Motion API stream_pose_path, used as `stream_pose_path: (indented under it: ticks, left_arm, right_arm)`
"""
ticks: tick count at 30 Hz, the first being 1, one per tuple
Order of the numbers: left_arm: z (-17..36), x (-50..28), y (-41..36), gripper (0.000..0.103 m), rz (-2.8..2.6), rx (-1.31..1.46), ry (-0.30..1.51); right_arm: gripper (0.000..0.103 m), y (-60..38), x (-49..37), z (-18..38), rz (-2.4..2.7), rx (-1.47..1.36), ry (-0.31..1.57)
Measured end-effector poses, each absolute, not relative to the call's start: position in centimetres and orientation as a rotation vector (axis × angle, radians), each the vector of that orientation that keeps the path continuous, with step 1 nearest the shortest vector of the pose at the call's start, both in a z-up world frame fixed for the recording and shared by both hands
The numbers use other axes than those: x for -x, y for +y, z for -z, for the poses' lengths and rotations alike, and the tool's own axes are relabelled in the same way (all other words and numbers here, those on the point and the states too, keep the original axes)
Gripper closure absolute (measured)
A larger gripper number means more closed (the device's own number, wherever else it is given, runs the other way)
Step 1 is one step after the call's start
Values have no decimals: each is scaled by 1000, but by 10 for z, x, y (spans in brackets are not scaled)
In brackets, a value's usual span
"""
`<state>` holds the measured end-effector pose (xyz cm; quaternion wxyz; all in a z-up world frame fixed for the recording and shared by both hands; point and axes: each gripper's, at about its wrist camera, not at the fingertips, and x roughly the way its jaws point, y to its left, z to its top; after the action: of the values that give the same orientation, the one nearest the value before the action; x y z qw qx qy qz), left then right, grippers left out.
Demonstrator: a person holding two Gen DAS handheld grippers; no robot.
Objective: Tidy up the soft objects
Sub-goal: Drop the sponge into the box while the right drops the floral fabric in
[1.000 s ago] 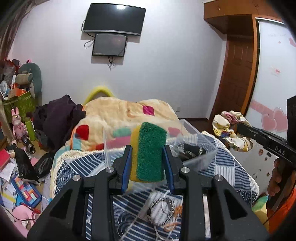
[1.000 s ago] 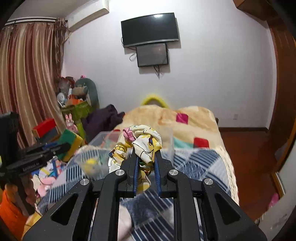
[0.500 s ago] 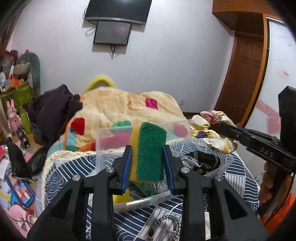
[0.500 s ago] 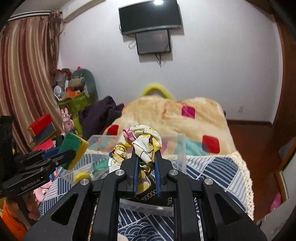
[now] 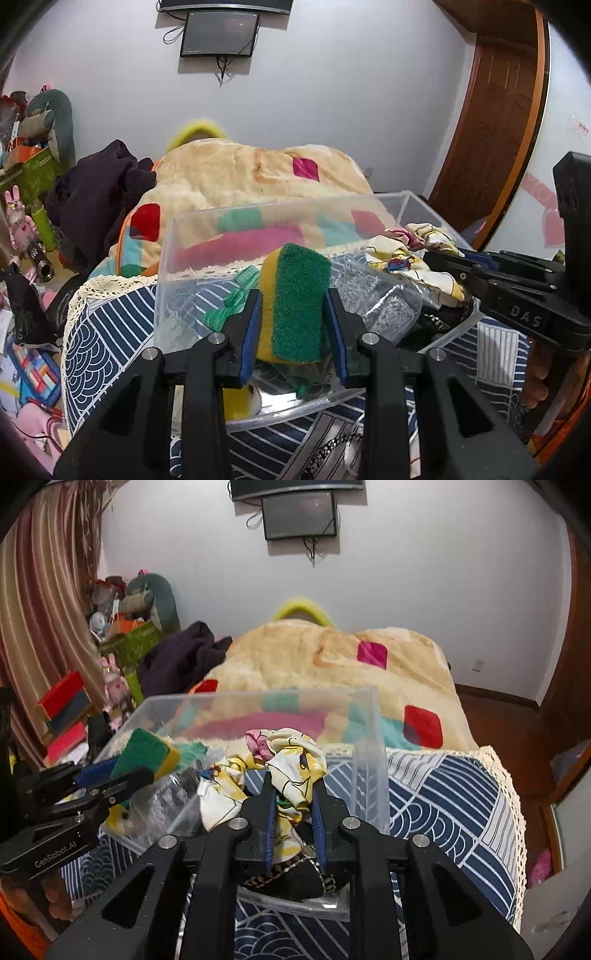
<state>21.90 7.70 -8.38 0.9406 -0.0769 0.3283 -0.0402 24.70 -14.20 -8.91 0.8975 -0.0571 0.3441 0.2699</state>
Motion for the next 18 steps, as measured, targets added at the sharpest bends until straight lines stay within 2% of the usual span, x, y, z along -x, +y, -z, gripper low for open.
stream_pose_path:
  ticks: [3,5,10,12,15,17,18]
  left_arm:
    - [83,-216,76,68,89,149,675]
    - [80,-212,76,63,91,149,672]
    - [70,-197,76,58,106,148,648]
    - [64,-191,75,55,115,145,633]
    - [52,-177,73,48,118,132,596]
    - [44,-166,71,37,117,123,570]
    - [42,-163,71,35,114,121,562]
  right_arm:
    - [76,-148,-247,87,-569,102,713]
    - [71,-151,-243,84,-567,103,701]
    - [51,-155,-230,68,-559,122,633]
    - [48,-156,-225,60,-561,125,600]
    - [47,-158,-216,48,-574,125,558]
    - [38,-160,-209,43,-584,120,533]
    - [30,-162,-203,41,-590,115,514]
